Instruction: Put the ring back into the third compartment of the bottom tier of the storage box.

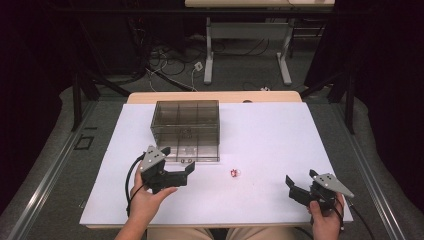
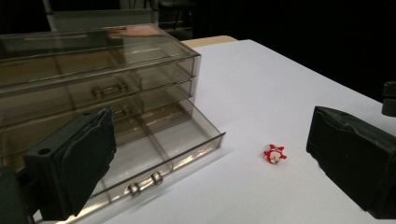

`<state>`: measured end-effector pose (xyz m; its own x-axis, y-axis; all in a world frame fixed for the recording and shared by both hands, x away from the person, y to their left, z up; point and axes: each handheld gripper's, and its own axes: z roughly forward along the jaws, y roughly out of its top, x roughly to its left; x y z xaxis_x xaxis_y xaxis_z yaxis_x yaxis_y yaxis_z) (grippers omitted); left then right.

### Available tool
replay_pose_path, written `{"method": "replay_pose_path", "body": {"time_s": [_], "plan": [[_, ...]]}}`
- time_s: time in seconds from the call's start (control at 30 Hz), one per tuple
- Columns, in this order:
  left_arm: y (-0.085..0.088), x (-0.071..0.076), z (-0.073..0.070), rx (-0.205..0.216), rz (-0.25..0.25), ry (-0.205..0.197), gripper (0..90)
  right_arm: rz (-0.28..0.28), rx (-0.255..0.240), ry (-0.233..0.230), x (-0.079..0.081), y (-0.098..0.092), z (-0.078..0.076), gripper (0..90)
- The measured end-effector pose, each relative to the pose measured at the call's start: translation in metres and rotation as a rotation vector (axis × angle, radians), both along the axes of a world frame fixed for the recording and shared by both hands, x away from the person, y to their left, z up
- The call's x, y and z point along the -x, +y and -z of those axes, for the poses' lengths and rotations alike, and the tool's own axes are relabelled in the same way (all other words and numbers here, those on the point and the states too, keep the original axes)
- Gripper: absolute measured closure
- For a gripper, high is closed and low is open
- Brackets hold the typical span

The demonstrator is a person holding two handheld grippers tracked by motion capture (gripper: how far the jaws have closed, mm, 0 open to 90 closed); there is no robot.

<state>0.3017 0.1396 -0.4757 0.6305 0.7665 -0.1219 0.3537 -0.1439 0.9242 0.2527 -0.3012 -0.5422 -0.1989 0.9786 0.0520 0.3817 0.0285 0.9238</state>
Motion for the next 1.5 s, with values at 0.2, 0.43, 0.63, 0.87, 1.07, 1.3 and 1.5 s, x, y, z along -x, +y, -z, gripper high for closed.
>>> {"method": "replay_pose_path", "body": {"time_s": [0.2,0.43,0.63,0.87,1.07,1.3,1.5], "plan": [[-0.017,-0.008,-0.006,-0.012,0.036,0.002,1.7,-0.007,-0.005,0.008,0.000,-0.001,0.000,13.1],[-0.040,-0.016,-0.011,-0.034,0.079,0.010,1.9,0.008,-0.006,0.013,0.000,-0.004,0.002,13.2],[-0.049,-0.020,-0.014,-0.033,0.089,0.021,2.0,0.011,-0.011,0.020,-0.001,-0.005,0.003,13.4],[-0.056,-0.026,-0.019,-0.029,0.114,0.045,2.9,0.002,-0.007,0.033,-0.003,-0.003,0.004,13.5],[-0.058,-0.034,-0.026,-0.023,0.118,0.050,2.9,-0.012,-0.015,0.042,-0.004,-0.004,0.004,13.7],[-0.063,-0.041,-0.029,-0.022,0.113,0.054,2.9,-0.014,-0.017,0.048,-0.004,-0.005,0.005,13.8],[-0.073,-0.048,-0.027,-0.030,0.109,0.074,2.9,-0.009,-0.023,0.041,-0.005,-0.005,0.006,14.0]]}}
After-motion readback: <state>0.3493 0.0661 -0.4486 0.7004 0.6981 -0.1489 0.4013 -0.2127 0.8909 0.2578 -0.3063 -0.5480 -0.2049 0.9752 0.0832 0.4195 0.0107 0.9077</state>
